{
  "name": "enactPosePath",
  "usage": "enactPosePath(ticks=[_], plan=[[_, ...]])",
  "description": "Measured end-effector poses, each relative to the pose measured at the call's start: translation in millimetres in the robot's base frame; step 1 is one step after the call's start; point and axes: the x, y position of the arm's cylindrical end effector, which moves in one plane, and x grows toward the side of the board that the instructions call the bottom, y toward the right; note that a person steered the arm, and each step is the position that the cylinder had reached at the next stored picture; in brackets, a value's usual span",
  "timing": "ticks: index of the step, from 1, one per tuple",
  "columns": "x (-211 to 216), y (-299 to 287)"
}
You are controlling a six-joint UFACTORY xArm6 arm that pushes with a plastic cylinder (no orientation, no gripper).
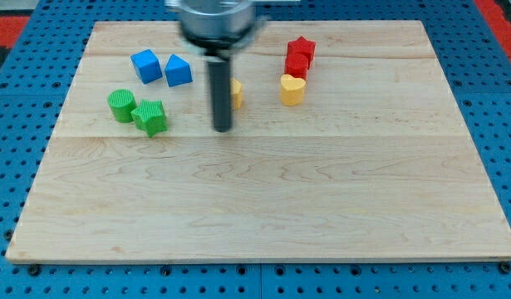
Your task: Slide the yellow hexagon below yellow heart
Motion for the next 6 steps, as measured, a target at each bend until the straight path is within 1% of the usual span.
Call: enactPosePath(ticks=[1,2,3,4,5,6], plan=[[-45.5,-40.8],[-62.0,-31.5],[-62.0,34.5],[-62.1,47.1],[-55.4,76.9],[-33.4,108.4]])
